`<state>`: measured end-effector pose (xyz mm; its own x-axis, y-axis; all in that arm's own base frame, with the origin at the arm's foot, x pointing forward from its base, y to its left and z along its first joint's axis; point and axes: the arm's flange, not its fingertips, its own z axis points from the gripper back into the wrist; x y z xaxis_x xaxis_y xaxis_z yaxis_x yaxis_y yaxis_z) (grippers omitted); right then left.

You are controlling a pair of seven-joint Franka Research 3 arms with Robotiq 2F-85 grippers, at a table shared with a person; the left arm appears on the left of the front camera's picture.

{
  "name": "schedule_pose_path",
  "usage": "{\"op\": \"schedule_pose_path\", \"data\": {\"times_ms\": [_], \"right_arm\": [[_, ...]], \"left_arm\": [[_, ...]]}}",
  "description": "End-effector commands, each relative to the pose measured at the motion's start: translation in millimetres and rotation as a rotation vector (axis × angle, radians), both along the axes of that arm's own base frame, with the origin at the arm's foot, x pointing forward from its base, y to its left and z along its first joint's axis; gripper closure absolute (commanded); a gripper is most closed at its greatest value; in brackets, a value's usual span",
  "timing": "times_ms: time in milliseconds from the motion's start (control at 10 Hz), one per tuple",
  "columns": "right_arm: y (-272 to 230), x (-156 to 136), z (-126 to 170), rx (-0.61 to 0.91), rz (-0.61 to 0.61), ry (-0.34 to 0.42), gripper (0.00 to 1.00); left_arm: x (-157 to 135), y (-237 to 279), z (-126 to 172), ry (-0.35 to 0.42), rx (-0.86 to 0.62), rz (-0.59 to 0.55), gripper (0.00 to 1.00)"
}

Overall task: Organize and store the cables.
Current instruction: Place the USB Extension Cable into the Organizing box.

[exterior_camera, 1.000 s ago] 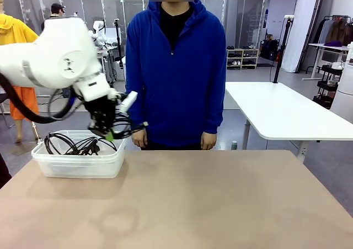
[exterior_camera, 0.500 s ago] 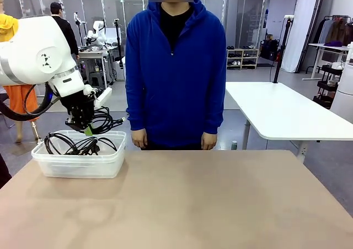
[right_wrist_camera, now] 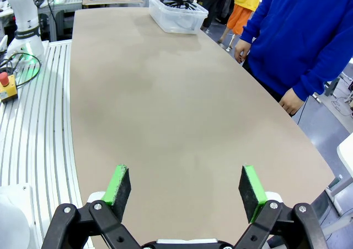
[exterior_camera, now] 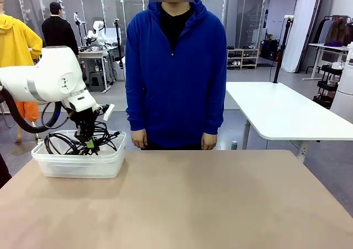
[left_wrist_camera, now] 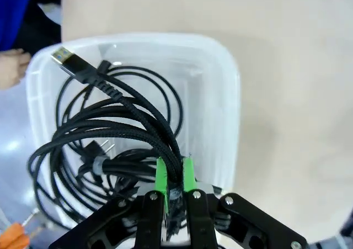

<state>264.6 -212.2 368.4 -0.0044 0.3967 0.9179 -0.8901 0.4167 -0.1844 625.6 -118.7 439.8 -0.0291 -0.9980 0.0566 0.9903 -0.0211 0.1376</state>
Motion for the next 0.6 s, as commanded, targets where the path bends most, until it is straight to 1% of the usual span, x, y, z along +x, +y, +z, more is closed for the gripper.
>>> {"op": "schedule_pose_path", "data": {"times_ms": [0, 100, 200, 300, 400, 500], "right_arm": [[0.2, 2.3, 3.5, 0.02, -0.012, 0.004, 0.0], [0.2, 2.3, 3.5, 0.02, -0.012, 0.004, 0.0], [0.2, 2.3, 3.5, 0.02, -0.012, 0.004, 0.0], [0.2, 2.3, 3.5, 0.02, -0.012, 0.004, 0.0], [0.2, 2.3, 3.5, 0.02, -0.012, 0.004, 0.0], [0.2, 2.3, 3.5, 0.02, -0.012, 0.004, 0.0]], "left_arm": [[17.0, -4.7, 2.0, 0.002, 0.016, 0.059, 0.87], [13.4, -1.8, 3.0, 0.018, 0.026, 0.078, 0.87], [14.1, 0.3, 1.5, 0.023, 0.032, 0.102, 0.83], [23.6, 0.9, -5.0, 0.034, 0.008, 0.12, 0.76], [24.2, 0.5, -9.9, 0.053, 0.025, 0.129, 0.68], [23.3, -0.3, -9.4, 0.055, 0.025, 0.128, 0.6]]}}
